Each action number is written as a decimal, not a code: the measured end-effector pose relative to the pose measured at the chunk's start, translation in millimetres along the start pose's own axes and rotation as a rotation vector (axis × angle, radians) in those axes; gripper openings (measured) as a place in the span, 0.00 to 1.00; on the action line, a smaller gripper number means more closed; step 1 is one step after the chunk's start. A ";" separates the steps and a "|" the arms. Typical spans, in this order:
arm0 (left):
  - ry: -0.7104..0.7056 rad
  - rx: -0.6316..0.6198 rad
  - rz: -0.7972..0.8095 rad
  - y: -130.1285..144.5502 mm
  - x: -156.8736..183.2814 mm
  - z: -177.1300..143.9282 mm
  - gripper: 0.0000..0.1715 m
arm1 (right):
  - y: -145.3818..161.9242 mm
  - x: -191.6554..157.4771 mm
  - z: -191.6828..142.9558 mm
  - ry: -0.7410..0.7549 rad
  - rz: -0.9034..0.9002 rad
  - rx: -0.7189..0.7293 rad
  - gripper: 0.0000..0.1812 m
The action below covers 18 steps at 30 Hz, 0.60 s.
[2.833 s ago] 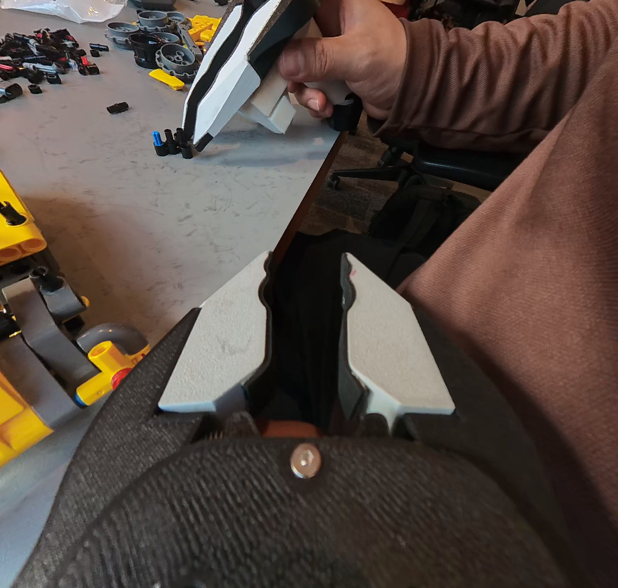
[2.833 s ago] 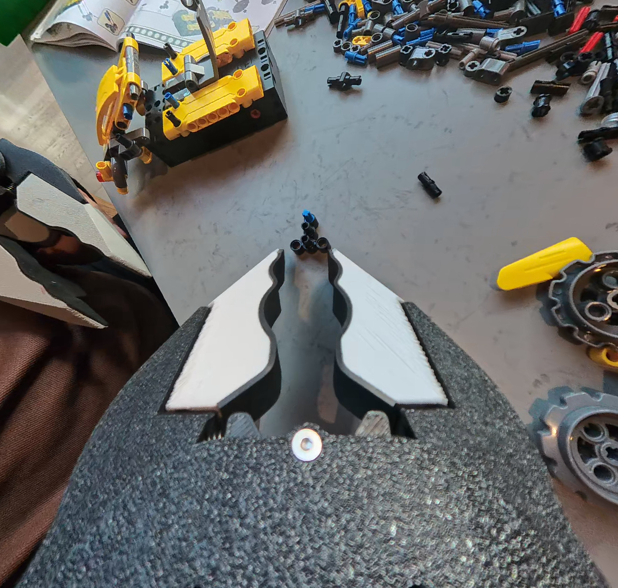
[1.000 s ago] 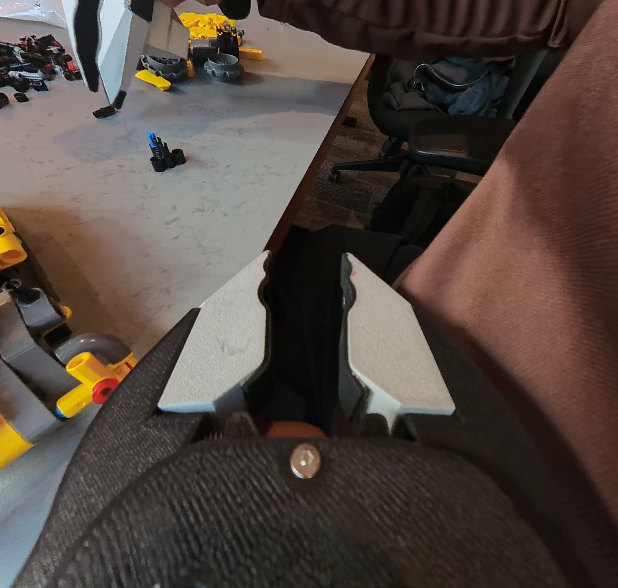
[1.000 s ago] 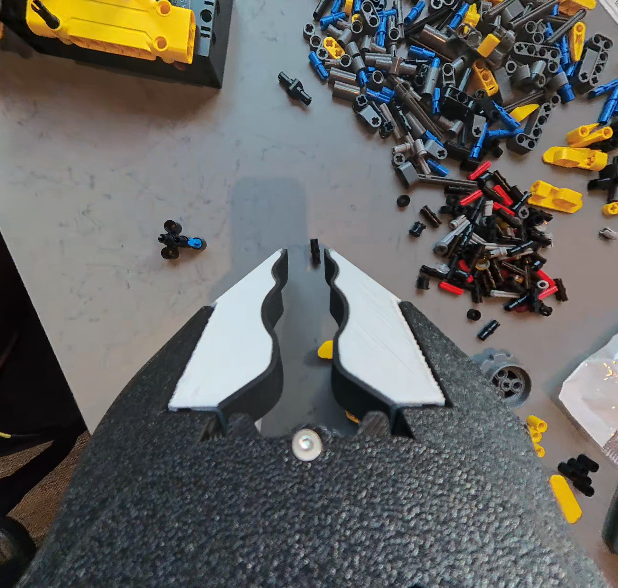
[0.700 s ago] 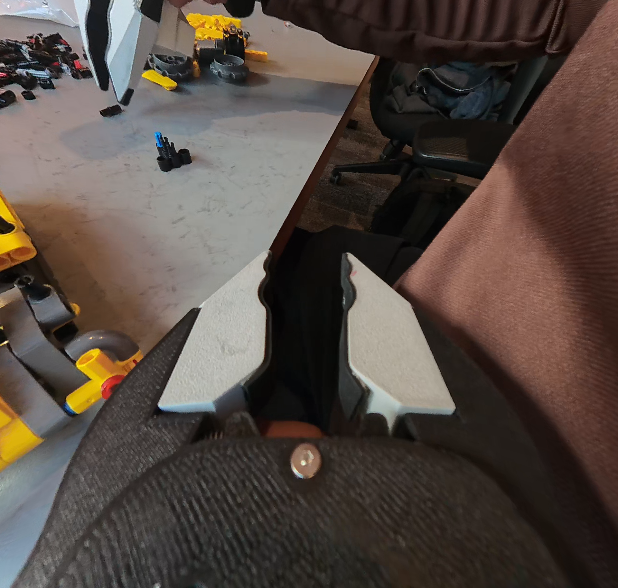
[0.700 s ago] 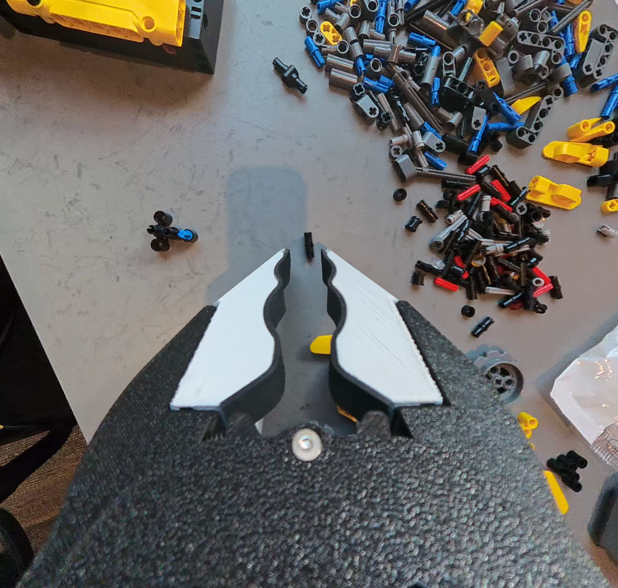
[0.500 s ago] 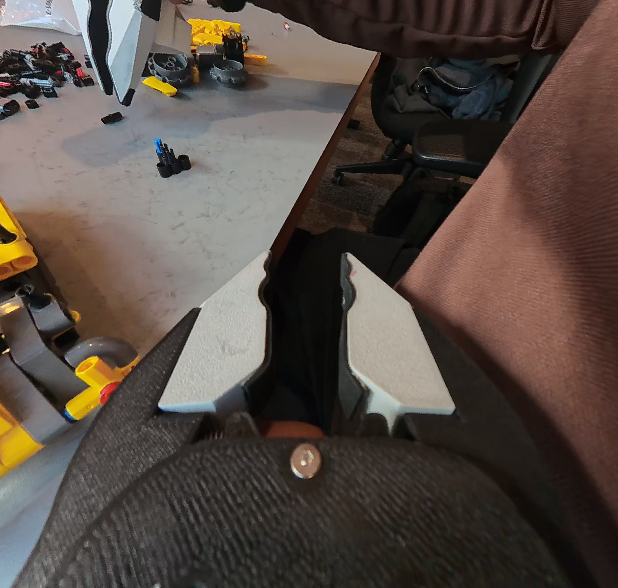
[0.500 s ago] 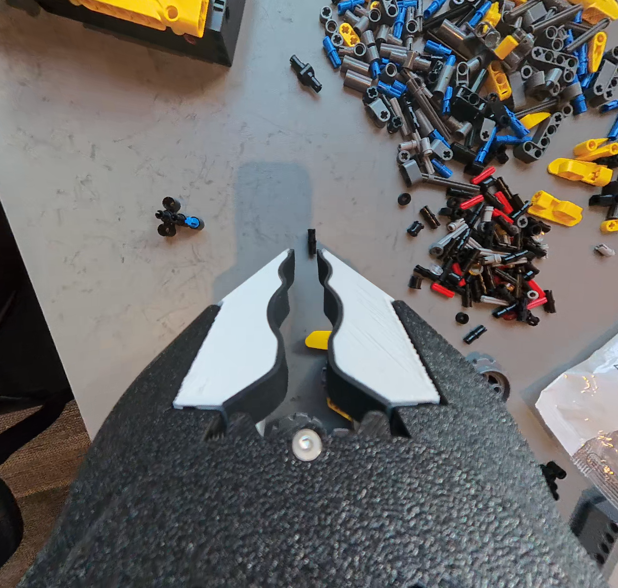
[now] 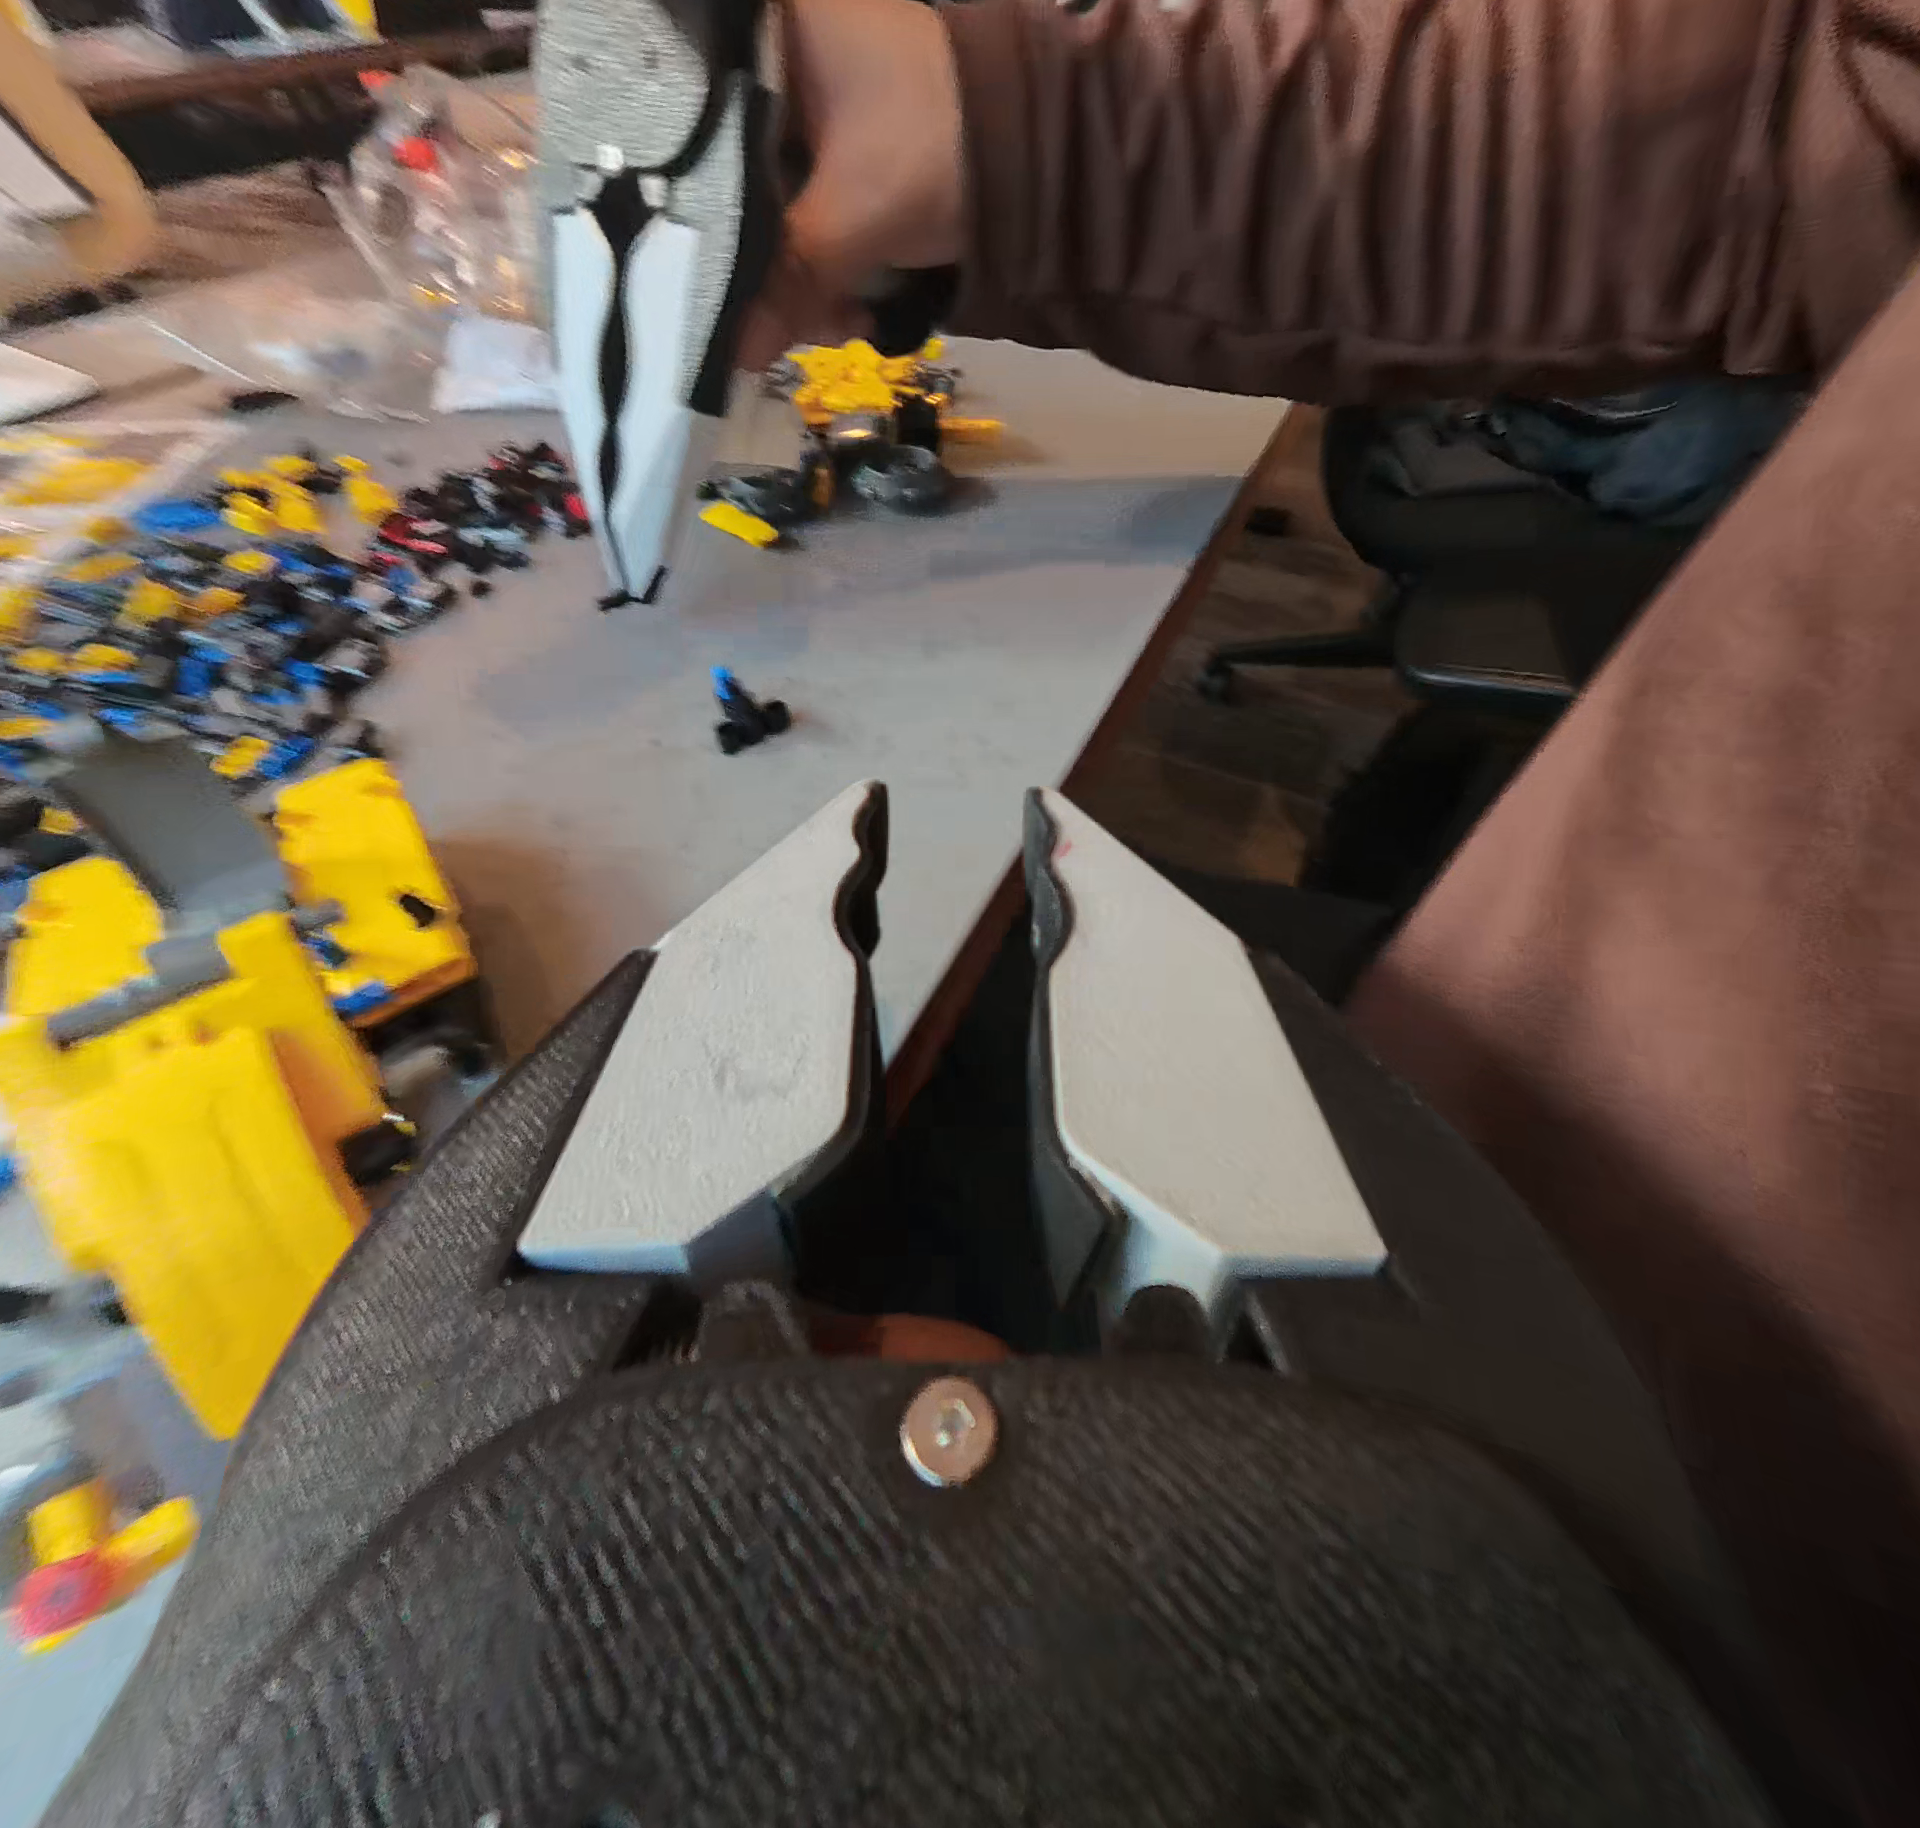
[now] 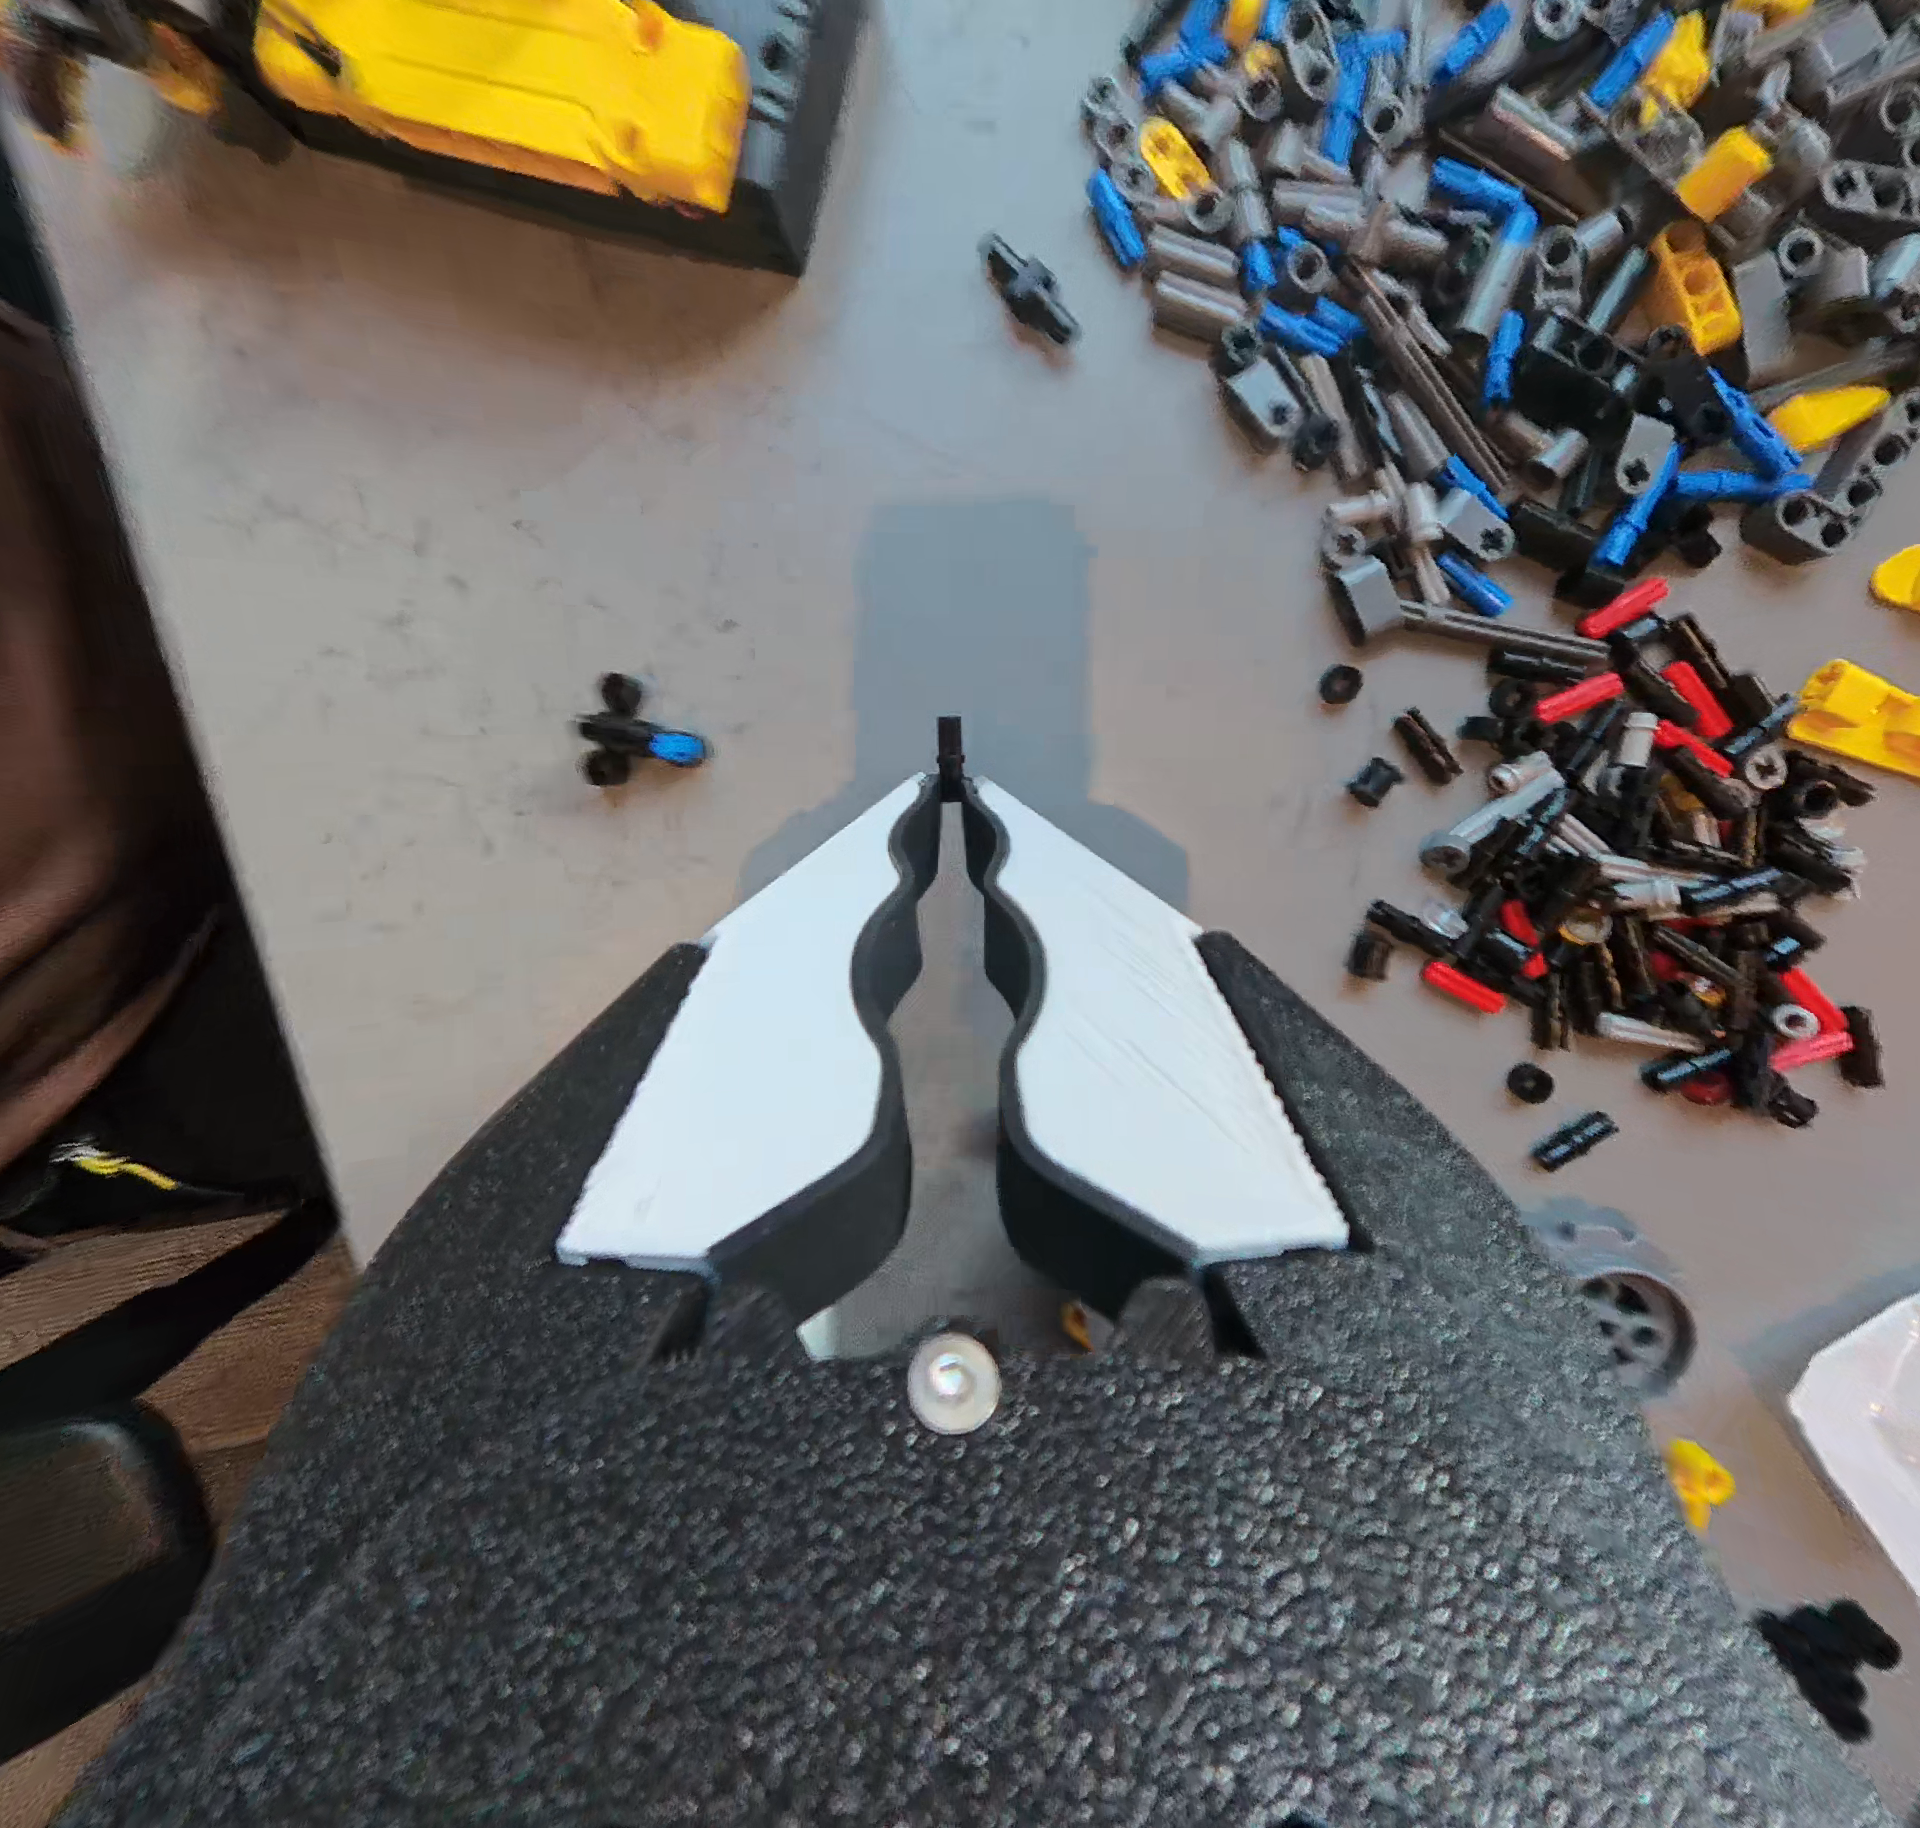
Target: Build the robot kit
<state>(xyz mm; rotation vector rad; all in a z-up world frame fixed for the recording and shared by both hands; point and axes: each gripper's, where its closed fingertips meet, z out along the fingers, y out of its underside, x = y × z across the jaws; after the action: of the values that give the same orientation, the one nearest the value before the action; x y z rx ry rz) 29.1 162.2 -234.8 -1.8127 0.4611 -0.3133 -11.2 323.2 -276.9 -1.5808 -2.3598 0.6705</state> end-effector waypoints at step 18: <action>-0.140 -0.206 0.702 -15.7 -8.2 43.6 0.03 | -14.3 -138.5 -28.9 -0.355 0.077 0.048 0.00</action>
<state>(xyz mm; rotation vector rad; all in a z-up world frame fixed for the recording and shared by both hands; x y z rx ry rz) 43.4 207.0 -231.9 -1.7310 1.0139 0.3535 44.2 198.9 -235.4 -1.6538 -2.5070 1.0971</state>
